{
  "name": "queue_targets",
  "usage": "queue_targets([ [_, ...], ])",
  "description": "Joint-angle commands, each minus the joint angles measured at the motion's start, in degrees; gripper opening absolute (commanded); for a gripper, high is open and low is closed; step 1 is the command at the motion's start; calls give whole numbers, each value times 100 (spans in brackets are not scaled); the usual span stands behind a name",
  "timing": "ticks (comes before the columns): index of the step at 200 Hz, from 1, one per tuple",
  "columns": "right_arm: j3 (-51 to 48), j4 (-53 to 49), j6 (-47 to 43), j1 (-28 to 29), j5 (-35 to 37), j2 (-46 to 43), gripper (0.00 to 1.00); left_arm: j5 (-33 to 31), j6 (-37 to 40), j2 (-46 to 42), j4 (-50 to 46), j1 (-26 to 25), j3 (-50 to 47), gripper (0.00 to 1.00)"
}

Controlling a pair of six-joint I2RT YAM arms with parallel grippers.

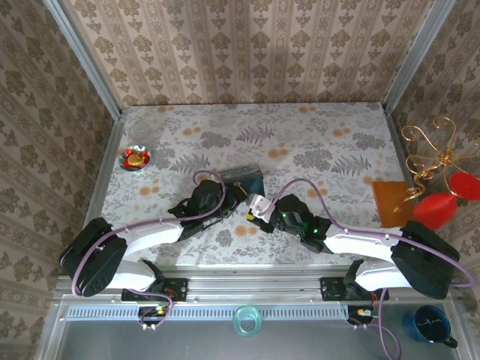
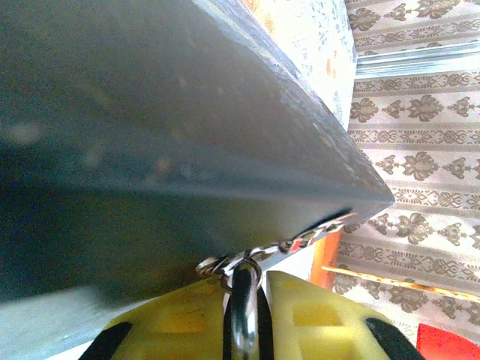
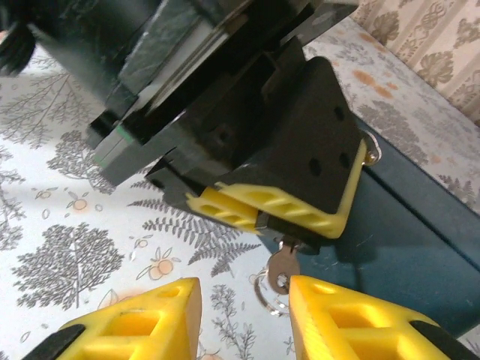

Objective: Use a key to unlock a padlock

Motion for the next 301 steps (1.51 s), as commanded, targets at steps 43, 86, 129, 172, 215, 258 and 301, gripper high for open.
queue_targets([
  [43,121,683,63,66,345,509,40,101,69,-189,437,23,-7,0],
  [86,248,789,321,67,421,850,39,61,19,-216,468,40,-99,0],
  [129,265,979,402,73,561,1109,37,79,2,-181,527,-5,-91,0],
  [172,270,1039,474,81,580,1100,34,37,15,-165,474,-46,-93,0],
  [215,250,986,531,112,704,990,33,39,24,-155,469,-31,-90,0],
  [258,123,1060,616,122,1117,821,38,0,-3,-185,461,-16,-139,0],
  [301,76,883,584,123,1165,661,38,0,8,-216,467,-3,-139,0],
])
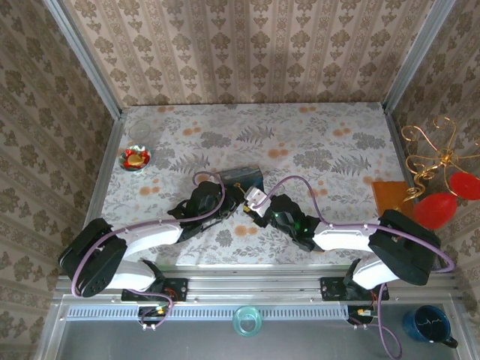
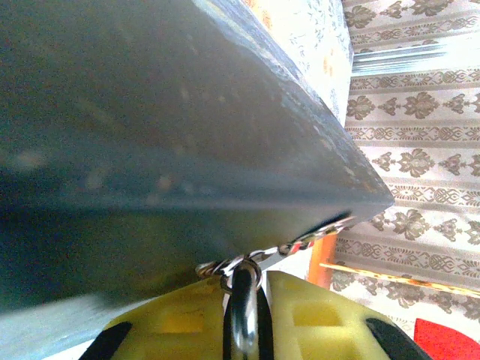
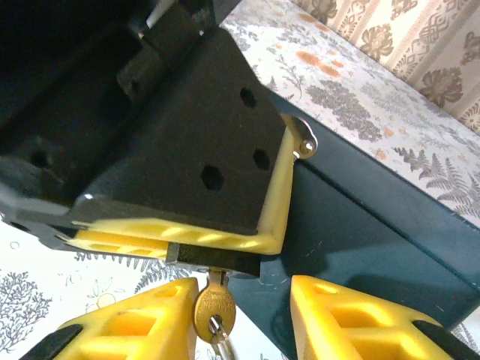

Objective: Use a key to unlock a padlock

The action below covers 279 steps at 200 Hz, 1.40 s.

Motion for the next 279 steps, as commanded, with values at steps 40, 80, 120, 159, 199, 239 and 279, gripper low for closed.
queue_targets([
  [40,17,-50,96,75,219,-22,34,-46,7,-242,258,-9,-3,0],
  [80,130,-136,75,155,235,103,29,-55,38,-297,206,-10,-12,0],
  [120,217,-186,149,167,426,225,26,-48,53,-297,199,-10,14,0],
  [159,306,-238,261,202,520,198,20,-51,37,-280,212,-12,-21,0],
  [199,313,-227,705,255,582,208,16,-29,48,-218,245,-9,4,0],
  [239,224,-120,2723,185,-716,-108,11,-53,149,-140,184,21,-3,0],
  [279,146,299,4172,41,-1546,-5,7,-60,209,-77,151,73,-65,0],
])
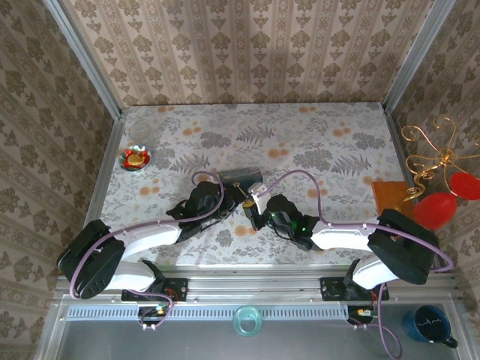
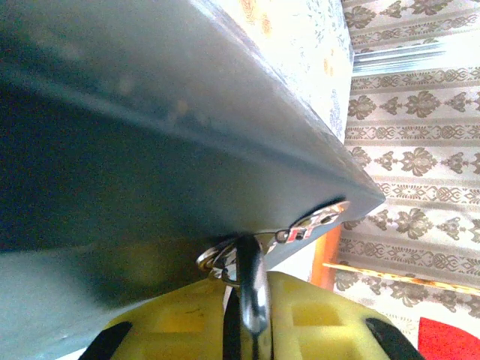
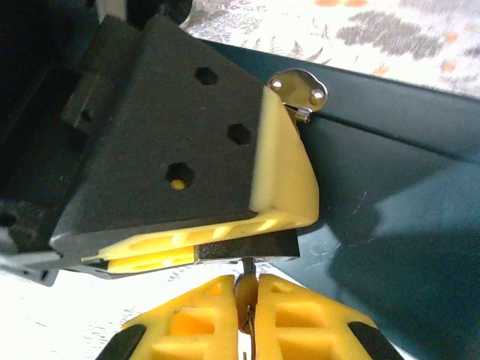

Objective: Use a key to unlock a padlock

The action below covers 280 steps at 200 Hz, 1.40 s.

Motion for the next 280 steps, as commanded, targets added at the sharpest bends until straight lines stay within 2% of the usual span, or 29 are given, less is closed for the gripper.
queue_targets([
  [1,-34,703,1369,-23,-1006,-88,7,-40,94,12,238,54,-39,0],
  [43,37,218,1122,-26,-658,-240,11,2,322,26,-32,104,113,0],
  [87,196,-840,723,-82,-341,-664,35,252,971,76,-516,332,368,0],
  [141,39,-1715,269,-480,-200,-1499,45,273,1882,69,-1770,481,881,0],
  [170,-11,-2389,268,-540,592,-2119,67,276,2470,226,-2680,487,1494,0],
  [177,-36,-2528,264,-559,759,-2260,70,299,2670,305,-2974,486,1731,0],
  [220,-337,-2761,577,-729,1338,-2971,72,-37,3283,728,-4206,442,2535,0],
  [245,-563,-2837,932,-822,1780,-3269,74,-734,3418,956,-4548,266,2739,0],
  [280,-774,-2895,1251,-1062,1622,-3507,74,-1251,3339,1388,-4575,88,2883,0],
])
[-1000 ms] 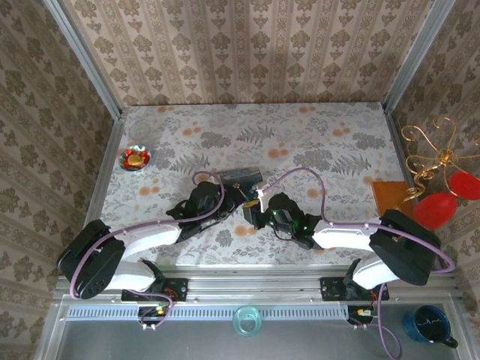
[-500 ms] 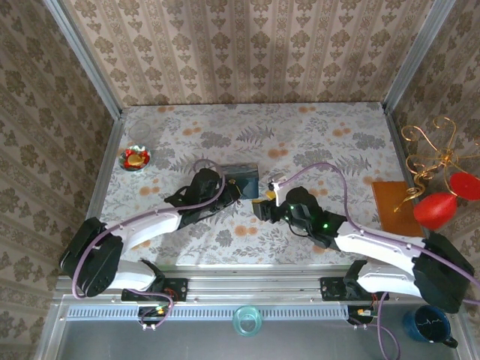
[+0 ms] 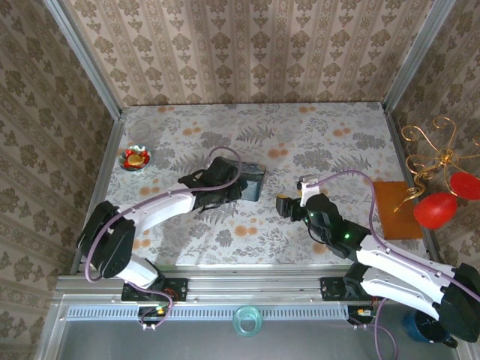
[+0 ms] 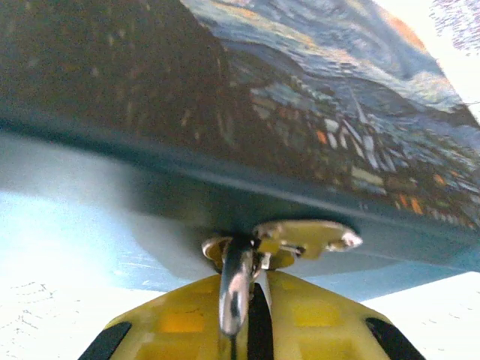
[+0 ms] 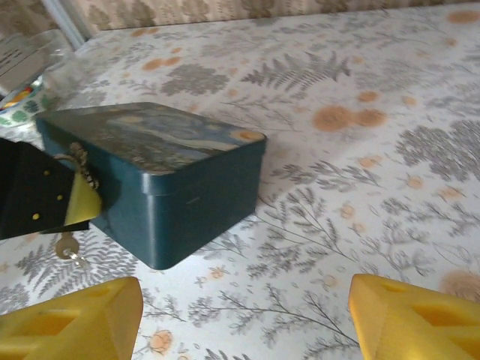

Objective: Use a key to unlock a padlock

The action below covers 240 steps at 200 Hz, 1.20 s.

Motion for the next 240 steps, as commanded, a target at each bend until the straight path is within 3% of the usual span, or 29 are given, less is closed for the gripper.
queue_targets([
  [1,-119,-147,385,-120,176,-166,74,-667,164,232,-241,-139,250,0],
  [37,-95,-170,539,-128,-94,-134,73,-1208,-40,559,-315,-349,283,0],
  [106,108,-141,636,-128,-213,200,73,-446,-237,1239,193,-532,367,12],
  [127,212,-146,672,-132,-308,339,72,-312,-249,1253,340,-597,336,20],
  [142,257,-157,699,-126,-381,427,72,-328,-245,1125,327,-630,296,32],
  [191,340,29,903,-131,-886,731,71,-537,85,-21,582,-532,-258,52],
  [240,585,532,1366,-105,-1819,1617,67,-234,804,-918,494,289,-684,63],
])
